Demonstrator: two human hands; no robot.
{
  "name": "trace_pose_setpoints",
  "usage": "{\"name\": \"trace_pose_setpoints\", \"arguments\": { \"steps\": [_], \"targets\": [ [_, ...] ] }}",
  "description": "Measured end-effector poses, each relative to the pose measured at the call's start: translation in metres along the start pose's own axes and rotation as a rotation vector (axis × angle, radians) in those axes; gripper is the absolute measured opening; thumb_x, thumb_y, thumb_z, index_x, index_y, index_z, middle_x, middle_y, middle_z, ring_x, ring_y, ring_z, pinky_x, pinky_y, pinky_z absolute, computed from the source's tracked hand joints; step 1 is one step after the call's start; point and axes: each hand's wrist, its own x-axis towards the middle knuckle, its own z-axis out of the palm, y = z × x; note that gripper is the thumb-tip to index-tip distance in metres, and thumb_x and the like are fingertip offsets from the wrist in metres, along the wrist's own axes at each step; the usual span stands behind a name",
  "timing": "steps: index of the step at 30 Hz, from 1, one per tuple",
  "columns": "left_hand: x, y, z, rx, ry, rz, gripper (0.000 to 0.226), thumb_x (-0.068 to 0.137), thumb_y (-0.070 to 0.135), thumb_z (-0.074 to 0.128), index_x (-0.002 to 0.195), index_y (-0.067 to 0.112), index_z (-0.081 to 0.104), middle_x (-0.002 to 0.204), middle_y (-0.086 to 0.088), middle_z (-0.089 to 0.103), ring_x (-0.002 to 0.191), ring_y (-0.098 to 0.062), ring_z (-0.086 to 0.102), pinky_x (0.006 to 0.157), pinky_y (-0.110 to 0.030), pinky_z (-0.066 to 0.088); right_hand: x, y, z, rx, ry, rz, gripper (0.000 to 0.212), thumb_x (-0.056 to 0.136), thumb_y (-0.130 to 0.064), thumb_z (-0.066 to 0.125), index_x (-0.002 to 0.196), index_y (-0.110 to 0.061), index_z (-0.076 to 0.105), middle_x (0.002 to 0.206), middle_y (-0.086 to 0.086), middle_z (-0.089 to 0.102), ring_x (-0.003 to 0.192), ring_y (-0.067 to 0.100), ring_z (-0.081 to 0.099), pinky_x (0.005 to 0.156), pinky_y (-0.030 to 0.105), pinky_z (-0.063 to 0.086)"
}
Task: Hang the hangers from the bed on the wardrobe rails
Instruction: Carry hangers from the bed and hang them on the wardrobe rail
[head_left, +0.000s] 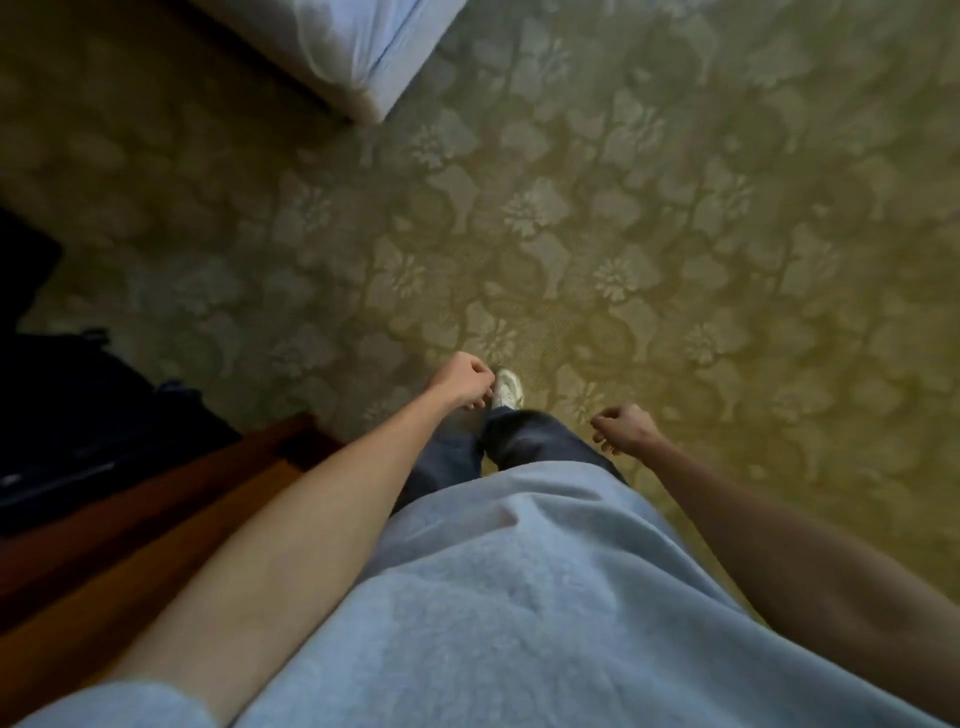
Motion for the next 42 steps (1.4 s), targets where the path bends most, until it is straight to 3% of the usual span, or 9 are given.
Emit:
{"name": "trace_pose_setpoints", "arguments": {
  "steps": [4, 9, 15, 19, 22, 27, 30, 36, 42],
  "targets": [
    [0.020, 0.047, -0.014, 0.101, -0.004, 0.020, 0.016, 0.098, 0.014, 0.055, 0.094, 0.010, 0.070, 0.077, -0.003, 0.071, 0.055, -0.013, 0.062, 0.053, -0.024, 0.050, 0.022, -0.013, -0.039, 0.129, 0.013, 0.013, 0.025, 0.095, -0.018, 0.060, 0.094, 0.002, 0.075, 0.087, 0.016, 0.076, 0.061, 0.020, 0.063, 0.066, 0.033, 0.056],
    [0.042, 0.065, -0.056, 0.142, 0.068, -0.049, 0.018, 0.096, 0.014, 0.058, 0.086, 0.009, 0.073, 0.080, -0.010, 0.076, 0.056, -0.016, 0.064, 0.048, -0.021, 0.050, 0.052, -0.096, -0.091, 0.198, 0.027, -0.117, 0.023, 0.096, -0.019, 0.058, 0.094, -0.004, 0.075, 0.088, 0.012, 0.076, 0.061, 0.015, 0.063, 0.057, 0.026, 0.054],
    [0.092, 0.090, -0.126, 0.140, 0.124, -0.196, 0.023, 0.098, 0.013, 0.059, 0.077, 0.009, 0.070, 0.072, -0.006, 0.071, 0.052, -0.015, 0.062, 0.044, -0.022, 0.050, 0.105, -0.233, -0.182, 0.200, 0.031, -0.281, 0.027, 0.090, -0.025, 0.059, 0.089, -0.004, 0.076, 0.085, 0.013, 0.077, 0.079, 0.029, 0.074, 0.076, 0.042, 0.062],
    [0.140, 0.145, -0.169, 0.111, 0.114, -0.256, 0.027, 0.099, 0.014, 0.056, 0.077, 0.006, 0.070, 0.075, -0.010, 0.071, 0.051, -0.017, 0.060, 0.043, -0.022, 0.048, 0.143, -0.299, -0.253, 0.156, 0.031, -0.271, 0.024, 0.091, -0.023, 0.060, 0.092, -0.004, 0.075, 0.086, 0.011, 0.077, 0.074, 0.023, 0.073, 0.073, 0.038, 0.062],
    [0.175, 0.223, -0.196, 0.063, 0.086, -0.221, 0.024, 0.101, 0.011, 0.053, 0.083, 0.004, 0.068, 0.071, -0.008, 0.067, 0.051, -0.016, 0.058, 0.042, -0.021, 0.045, 0.163, -0.331, -0.310, 0.127, 0.018, -0.225, 0.022, 0.094, -0.022, 0.060, 0.095, -0.005, 0.074, 0.078, 0.005, 0.074, 0.063, 0.016, 0.067, 0.061, 0.029, 0.059],
    [0.229, 0.376, -0.227, 0.067, 0.047, -0.044, 0.019, 0.097, 0.013, 0.056, 0.087, 0.007, 0.072, 0.077, -0.009, 0.073, 0.055, -0.016, 0.063, 0.049, -0.024, 0.050, 0.192, -0.346, -0.397, 0.187, 0.089, -0.120, 0.025, 0.092, -0.022, 0.061, 0.092, -0.002, 0.076, 0.085, 0.015, 0.077, 0.066, 0.021, 0.068, 0.070, 0.039, 0.061],
    [0.261, 0.473, -0.238, 0.070, 0.000, 0.043, 0.021, 0.097, 0.013, 0.056, 0.082, 0.010, 0.070, 0.080, -0.010, 0.074, 0.053, -0.015, 0.063, 0.046, -0.023, 0.050, 0.207, -0.347, -0.442, 0.233, 0.104, -0.051, 0.022, 0.093, -0.019, 0.061, 0.092, -0.002, 0.074, 0.085, 0.014, 0.076, 0.064, 0.020, 0.066, 0.066, 0.036, 0.059],
    [0.325, 0.651, -0.257, 0.085, -0.120, 0.149, 0.020, 0.099, 0.015, 0.057, 0.100, 0.002, 0.072, 0.082, -0.009, 0.073, 0.057, -0.015, 0.064, 0.049, -0.023, 0.052, 0.252, -0.348, -0.525, 0.330, 0.082, 0.114, 0.022, 0.095, -0.016, 0.059, 0.093, -0.002, 0.075, 0.084, 0.014, 0.074, 0.063, 0.021, 0.063, 0.058, 0.029, 0.053],
    [0.390, 0.777, -0.302, 0.194, -0.097, 0.133, 0.021, 0.102, 0.017, 0.053, 0.102, 0.004, 0.070, 0.078, -0.004, 0.071, 0.056, -0.013, 0.063, 0.047, -0.021, 0.051, 0.316, -0.400, -0.630, 0.387, 0.054, 0.190, 0.028, 0.096, -0.012, 0.053, 0.099, 0.007, 0.074, 0.064, 0.006, 0.064, 0.051, 0.018, 0.055, 0.046, 0.023, 0.044]
  ]
}}
